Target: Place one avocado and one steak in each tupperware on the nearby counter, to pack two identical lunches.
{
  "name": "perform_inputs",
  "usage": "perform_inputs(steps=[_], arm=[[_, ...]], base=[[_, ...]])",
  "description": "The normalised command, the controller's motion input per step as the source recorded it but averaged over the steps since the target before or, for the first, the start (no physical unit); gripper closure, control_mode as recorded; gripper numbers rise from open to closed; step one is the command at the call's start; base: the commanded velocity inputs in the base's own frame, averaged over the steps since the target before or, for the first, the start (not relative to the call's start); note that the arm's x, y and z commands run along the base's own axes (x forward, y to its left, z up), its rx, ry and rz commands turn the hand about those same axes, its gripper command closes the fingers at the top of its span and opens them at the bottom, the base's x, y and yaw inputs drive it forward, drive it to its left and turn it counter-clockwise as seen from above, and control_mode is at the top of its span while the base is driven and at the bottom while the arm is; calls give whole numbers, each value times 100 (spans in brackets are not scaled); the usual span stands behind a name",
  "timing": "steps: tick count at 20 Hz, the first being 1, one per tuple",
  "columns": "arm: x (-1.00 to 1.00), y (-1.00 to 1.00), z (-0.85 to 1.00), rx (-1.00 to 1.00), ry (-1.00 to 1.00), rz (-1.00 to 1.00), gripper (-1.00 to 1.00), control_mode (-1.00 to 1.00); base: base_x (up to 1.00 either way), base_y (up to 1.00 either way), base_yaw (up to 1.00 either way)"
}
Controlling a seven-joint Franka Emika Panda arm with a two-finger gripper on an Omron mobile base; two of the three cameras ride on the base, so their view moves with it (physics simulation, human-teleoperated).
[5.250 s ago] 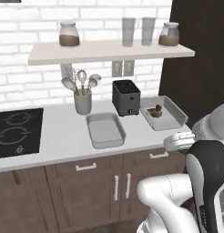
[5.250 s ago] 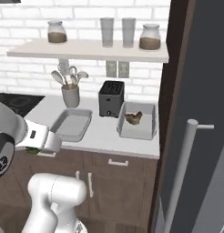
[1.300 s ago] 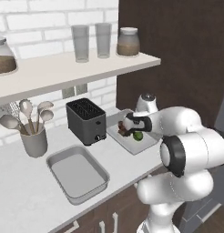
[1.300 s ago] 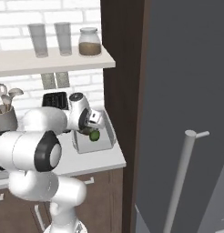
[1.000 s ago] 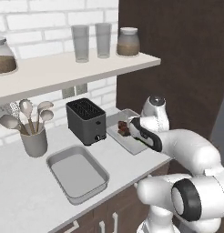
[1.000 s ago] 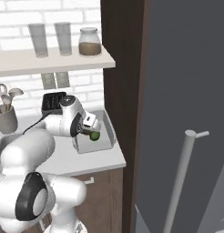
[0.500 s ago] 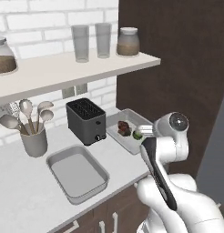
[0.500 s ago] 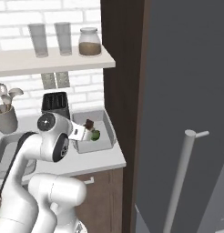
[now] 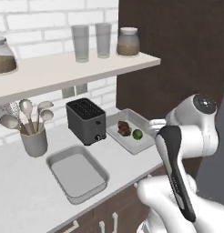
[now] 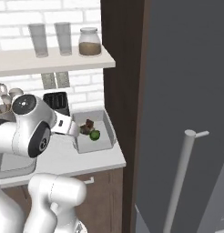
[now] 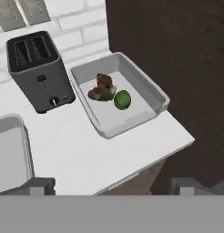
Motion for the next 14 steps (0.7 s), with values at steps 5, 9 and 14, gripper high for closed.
perform_inputs(steps=[5, 9, 14], arm=[[-60, 16, -32, 0, 0, 6, -100, 100], [0, 0, 0, 0, 0, 0, -100, 100], [0, 0, 0, 0, 0, 0, -100, 100]], base=[[-40, 10, 3], [-100, 4, -2], [-100, -45, -30]])
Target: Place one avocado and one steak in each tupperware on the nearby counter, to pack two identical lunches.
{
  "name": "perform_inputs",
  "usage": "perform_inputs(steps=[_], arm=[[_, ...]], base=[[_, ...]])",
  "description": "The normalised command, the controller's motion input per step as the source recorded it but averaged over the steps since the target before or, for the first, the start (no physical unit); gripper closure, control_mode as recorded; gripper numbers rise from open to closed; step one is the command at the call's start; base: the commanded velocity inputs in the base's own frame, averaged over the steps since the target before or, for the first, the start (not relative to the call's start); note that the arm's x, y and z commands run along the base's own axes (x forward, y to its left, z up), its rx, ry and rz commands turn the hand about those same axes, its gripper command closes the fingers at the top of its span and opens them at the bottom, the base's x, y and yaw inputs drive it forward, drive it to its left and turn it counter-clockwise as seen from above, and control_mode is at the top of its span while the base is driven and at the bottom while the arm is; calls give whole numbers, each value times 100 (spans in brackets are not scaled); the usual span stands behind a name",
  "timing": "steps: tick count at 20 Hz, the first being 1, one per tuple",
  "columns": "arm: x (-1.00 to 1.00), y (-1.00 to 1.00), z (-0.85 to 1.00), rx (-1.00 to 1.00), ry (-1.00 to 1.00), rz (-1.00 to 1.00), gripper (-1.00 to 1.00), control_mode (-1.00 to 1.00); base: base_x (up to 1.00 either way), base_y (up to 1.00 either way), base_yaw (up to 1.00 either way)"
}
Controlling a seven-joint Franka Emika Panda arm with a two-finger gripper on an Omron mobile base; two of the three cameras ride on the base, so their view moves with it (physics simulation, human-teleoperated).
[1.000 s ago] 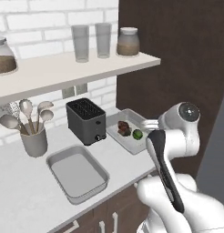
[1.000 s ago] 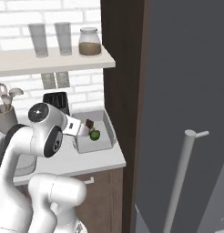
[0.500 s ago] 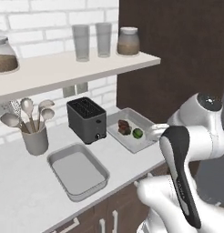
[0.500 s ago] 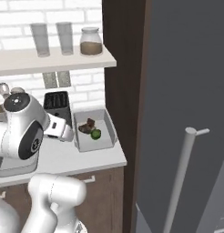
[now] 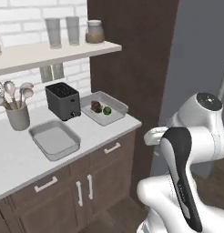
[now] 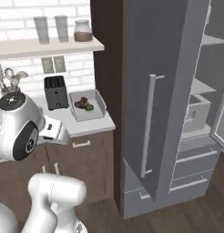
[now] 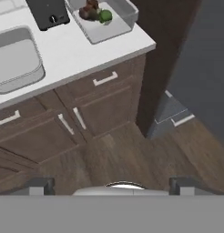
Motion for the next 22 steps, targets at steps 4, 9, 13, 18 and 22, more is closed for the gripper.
perform_inputs(steps=[4, 9, 13, 18, 22], arm=[[0, 0, 0, 0, 0, 0, -100, 100], [0, 0, 0, 0, 0, 0, -100, 100], [0, 0, 0, 0, 0, 0, -100, 100], [0, 0, 0, 0, 0, 0, -100, 100], [0, 0, 0, 0, 0, 0, -100, 100]], base=[[-99, -73, -37], [-61, -77, -44], [-4, -81, -53], [3, -97, -52], [17, -99, -49]])
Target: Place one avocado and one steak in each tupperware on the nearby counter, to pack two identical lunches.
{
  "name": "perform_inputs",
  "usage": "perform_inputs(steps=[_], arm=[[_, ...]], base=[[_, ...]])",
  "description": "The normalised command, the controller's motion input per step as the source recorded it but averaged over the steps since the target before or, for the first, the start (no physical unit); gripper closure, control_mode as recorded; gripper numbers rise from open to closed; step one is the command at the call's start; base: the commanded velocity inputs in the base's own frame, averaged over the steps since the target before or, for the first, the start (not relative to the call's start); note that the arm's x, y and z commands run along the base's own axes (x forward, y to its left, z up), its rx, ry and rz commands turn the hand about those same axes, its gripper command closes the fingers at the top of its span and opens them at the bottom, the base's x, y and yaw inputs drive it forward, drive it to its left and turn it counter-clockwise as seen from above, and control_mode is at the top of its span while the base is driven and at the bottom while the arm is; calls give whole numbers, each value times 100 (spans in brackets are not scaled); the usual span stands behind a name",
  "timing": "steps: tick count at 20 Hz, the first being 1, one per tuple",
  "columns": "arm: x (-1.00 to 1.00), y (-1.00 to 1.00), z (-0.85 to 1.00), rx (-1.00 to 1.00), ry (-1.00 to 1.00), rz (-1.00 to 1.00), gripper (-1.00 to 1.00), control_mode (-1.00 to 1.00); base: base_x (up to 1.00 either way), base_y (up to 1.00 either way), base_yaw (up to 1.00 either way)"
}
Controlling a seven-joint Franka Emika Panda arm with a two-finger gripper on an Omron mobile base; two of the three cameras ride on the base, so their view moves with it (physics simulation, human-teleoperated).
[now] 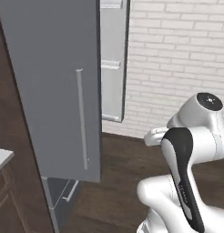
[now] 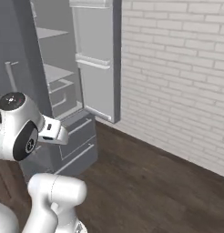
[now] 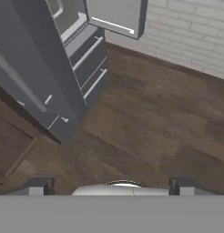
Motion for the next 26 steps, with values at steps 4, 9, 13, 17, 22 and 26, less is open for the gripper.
perform_inputs(steps=[4, 9, 13, 17, 22, 26], arm=[[0, 0, 0, 0, 0, 0, -100, 100], [0, 0, 0, 0, 0, 0, -100, 100], [0, 0, 0, 0, 0, 0, -100, 100], [0, 0, 0, 0, 0, 0, -100, 100], [0, 0, 0, 0, 0, 0, -100, 100], [0, 0, 0, 0, 0, 0, -100, 100]], base=[[55, -88, -33], [96, -63, 8], [82, -60, 38], [59, -48, 51], [63, -86, 54], [76, -100, 50]])
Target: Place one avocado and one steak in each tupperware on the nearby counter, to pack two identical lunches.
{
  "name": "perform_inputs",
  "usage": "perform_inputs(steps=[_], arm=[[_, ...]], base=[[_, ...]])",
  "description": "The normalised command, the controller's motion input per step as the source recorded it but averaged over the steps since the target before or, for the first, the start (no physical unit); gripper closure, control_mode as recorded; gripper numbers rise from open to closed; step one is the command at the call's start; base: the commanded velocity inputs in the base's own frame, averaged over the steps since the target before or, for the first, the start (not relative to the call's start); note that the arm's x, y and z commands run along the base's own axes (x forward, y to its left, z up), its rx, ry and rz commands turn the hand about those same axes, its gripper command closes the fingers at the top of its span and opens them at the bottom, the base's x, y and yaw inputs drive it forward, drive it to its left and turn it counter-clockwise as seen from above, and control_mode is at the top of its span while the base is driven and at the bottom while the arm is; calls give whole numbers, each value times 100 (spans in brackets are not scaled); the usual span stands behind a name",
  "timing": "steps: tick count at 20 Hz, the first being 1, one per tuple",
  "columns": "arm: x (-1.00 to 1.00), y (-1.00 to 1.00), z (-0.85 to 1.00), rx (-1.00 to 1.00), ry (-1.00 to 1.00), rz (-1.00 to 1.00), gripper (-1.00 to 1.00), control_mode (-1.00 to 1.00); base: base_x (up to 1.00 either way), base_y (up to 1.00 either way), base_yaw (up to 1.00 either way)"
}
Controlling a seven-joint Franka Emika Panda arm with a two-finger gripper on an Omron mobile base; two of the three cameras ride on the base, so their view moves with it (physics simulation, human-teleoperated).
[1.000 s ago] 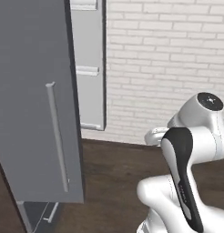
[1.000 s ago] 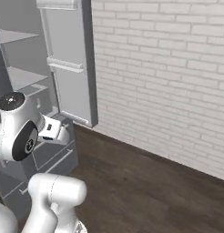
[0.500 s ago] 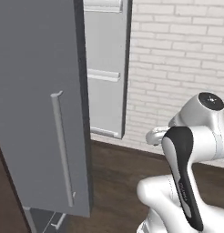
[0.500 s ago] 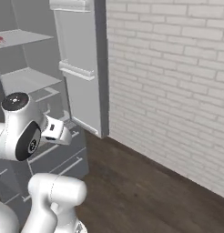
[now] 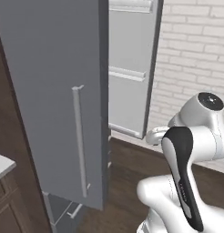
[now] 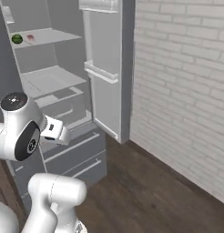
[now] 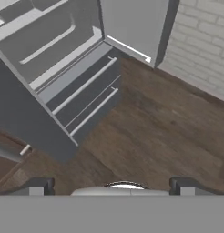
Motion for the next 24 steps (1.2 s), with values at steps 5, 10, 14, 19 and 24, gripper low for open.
perform_inputs(steps=[5, 10, 14, 19, 24], arm=[[0, 0, 0, 0, 0, 0, -100, 100], [0, 0, 0, 0, 0, 0, -100, 100], [0, 0, 0, 0, 0, 0, -100, 100], [0, 0, 0, 0, 0, 0, -100, 100], [0, 0, 0, 0, 0, 0, -100, 100]], base=[[100, -100, 51], [87, -100, 6], [55, -46, 2], [48, 0, 42], [59, -20, 57]])
